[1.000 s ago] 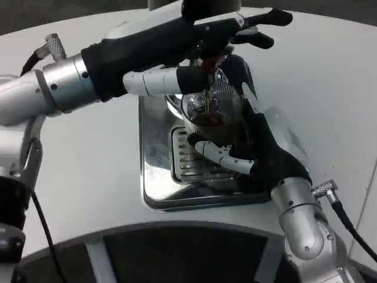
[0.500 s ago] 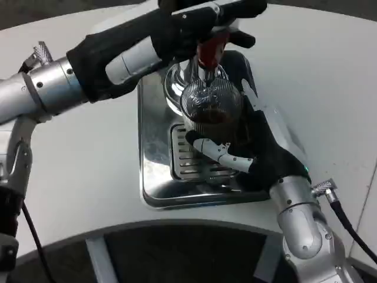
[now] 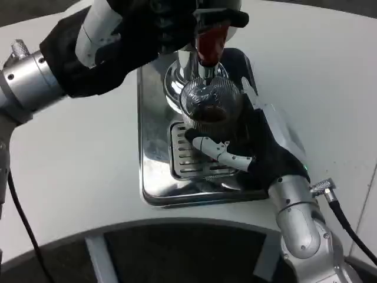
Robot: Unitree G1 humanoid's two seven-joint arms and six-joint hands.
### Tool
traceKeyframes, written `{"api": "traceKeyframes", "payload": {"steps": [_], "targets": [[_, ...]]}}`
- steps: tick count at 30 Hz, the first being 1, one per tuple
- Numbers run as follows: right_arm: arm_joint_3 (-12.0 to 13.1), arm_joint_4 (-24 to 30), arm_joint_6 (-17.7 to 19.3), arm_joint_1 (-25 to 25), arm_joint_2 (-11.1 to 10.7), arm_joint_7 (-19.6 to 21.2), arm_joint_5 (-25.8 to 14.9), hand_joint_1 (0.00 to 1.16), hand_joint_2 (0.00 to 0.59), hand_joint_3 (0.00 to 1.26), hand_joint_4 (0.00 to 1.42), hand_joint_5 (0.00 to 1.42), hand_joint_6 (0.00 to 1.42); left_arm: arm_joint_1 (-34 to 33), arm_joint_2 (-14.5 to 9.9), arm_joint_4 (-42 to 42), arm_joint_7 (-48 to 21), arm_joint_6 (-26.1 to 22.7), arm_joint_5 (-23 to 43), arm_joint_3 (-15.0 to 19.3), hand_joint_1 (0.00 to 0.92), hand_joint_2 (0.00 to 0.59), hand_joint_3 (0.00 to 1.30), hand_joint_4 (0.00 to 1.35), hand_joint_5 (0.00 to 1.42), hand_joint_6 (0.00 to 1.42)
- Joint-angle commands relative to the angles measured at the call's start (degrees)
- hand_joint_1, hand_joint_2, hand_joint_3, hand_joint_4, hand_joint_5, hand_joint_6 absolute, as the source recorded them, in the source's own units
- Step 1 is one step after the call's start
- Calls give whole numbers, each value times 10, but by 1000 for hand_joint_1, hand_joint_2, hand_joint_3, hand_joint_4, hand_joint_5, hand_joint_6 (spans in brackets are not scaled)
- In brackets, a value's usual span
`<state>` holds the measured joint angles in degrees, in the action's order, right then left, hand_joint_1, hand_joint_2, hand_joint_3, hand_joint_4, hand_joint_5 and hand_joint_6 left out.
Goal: Grasp the cup under the faucet to collect the drink, then remove the cup.
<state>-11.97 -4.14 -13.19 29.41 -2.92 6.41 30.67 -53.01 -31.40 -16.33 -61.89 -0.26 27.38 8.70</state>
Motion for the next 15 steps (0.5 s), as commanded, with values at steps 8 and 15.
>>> {"api": "traceKeyframes", "payload": {"steps": [8,15], "targets": [[-9,7,10,-1,20,20,-5,643,218,0,0,0,0,107,-64,66,14,-30,12,63,0,12,113,39,151,26],[-9,9,19,-5,30,39,-9,717,213,138,64,0,0,198,-96,86,43,-37,12,94,0,12,114,43,159,26]]}}
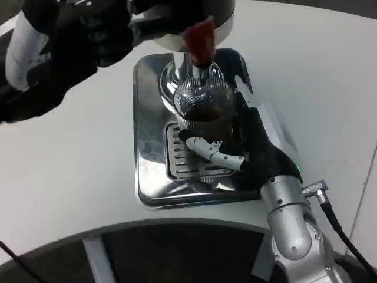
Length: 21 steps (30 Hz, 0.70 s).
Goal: Grasp the cup under the faucet to collect the drink, then remove the cup.
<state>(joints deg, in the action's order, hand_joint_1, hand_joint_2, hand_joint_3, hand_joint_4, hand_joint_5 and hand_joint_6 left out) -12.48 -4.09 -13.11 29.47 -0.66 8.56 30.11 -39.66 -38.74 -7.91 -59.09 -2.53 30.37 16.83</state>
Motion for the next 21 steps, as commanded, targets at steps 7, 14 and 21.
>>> {"api": "traceKeyframes", "payload": {"steps": [7,14,21], "targets": [[-10,2,22,-2,18,33,-3,770,210,262,194,20,0,130,-39,6,37,-16,-23,41,0,12,115,50,163,26],[-13,-1,19,-6,25,53,5,821,225,428,399,158,27,165,-46,9,50,-14,-20,57,0,12,122,53,165,26],[-15,10,8,-22,32,95,28,922,215,703,725,502,280,191,-46,13,59,-15,-18,66,0,12,124,56,165,26]]}}
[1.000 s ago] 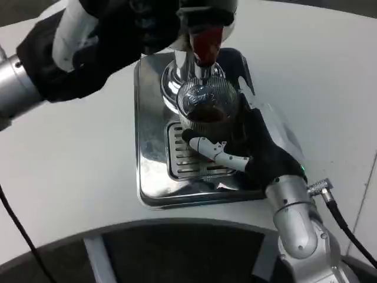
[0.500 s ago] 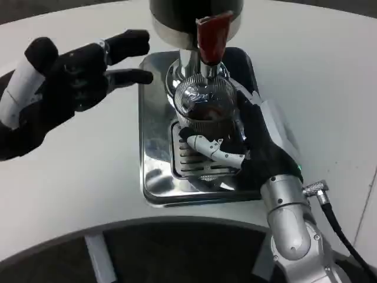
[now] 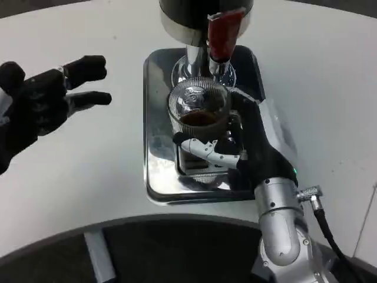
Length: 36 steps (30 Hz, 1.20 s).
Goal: Grasp the cup under the faucet to collect the drink, then remove the cup.
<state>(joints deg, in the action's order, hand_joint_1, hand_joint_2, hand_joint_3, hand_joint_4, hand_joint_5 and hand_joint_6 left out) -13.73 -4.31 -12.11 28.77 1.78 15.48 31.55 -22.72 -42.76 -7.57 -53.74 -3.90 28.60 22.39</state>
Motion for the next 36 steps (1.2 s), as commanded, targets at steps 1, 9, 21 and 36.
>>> {"api": "traceKeyframes", "payload": {"steps": [1,9,21,36], "targets": [[-2,13,-3,-17,8,30,17,928,213,735,764,553,359,26,-6,12,7,-1,0,12,0,12,131,62,172,26],[-9,34,-13,-37,9,55,47,982,208,928,989,849,732,53,-3,29,14,-2,1,17,0,12,134,64,176,26],[-14,94,-15,-79,-5,40,68,1006,217,982,1161,1103,1113,88,9,64,24,19,-12,6,0,16,142,65,175,26],[-45,246,-8,-179,-27,-24,92,1011,202,972,1176,1140,1200,135,36,104,62,142,-97,-29,0,15,52,0,4,0]]}}
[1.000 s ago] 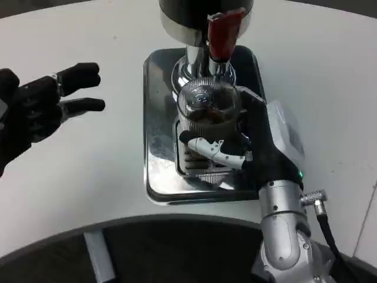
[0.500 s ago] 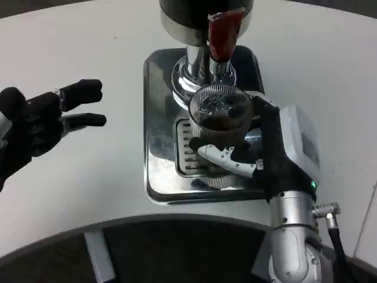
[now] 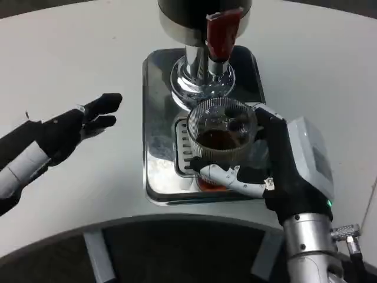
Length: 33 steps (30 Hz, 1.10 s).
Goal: Grasp the cup under the faucet to collect the drink, then remove the cup.
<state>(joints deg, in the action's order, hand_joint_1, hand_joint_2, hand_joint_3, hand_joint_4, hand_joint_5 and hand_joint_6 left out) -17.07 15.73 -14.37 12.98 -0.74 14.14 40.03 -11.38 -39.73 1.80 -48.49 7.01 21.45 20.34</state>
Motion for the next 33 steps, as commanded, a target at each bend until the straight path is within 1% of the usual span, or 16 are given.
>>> {"api": "traceKeyframes", "payload": {"steps": [1,4,9,12,20,23,26,30,33], "targets": [[-13,54,15,-27,-2,-15,8,1010,201,972,1176,1140,1201,24,5,11,11,40,-30,-10,0,15,35,0,1,0],[-20,79,16,-47,-3,-26,14,1005,196,972,1176,1140,1217,39,7,18,22,75,-54,-13,0,15,9,0,0,0],[-33,114,20,-79,-6,-40,23,1002,194,972,1176,1140,1221,68,8,30,49,166,-118,-21,0,14,0,0,0,0],[-41,133,22,-99,-8,-47,29,1000,193,972,1176,1140,1223,83,11,32,70,208,-148,-24,0,17,0,0,0,0],[-59,180,29,-144,-11,-53,38,1006,194,972,1176,1140,1228,116,16,38,128,301,-215,-26,0,20,0,0,0,0],[-65,193,32,-156,-13,-57,39,1003,191,972,1176,1140,1243,128,16,41,143,318,-230,-28,0,22,0,0,0,0],[-72,210,38,-169,-17,-65,40,1003,187,972,1176,1140,1246,150,22,54,164,335,-252,-26,2,25,0,0,0,0],[-82,230,44,-186,-21,-78,42,1003,183,972,1162,1140,1249,175,28,77,186,335,-280,-30,49,40,0,0,0,0],[-89,242,49,-198,-24,-89,45,1003,183,972,1162,1140,1251,197,38,107,206,331,-309,-34,98,59,0,0,0,0]]}}
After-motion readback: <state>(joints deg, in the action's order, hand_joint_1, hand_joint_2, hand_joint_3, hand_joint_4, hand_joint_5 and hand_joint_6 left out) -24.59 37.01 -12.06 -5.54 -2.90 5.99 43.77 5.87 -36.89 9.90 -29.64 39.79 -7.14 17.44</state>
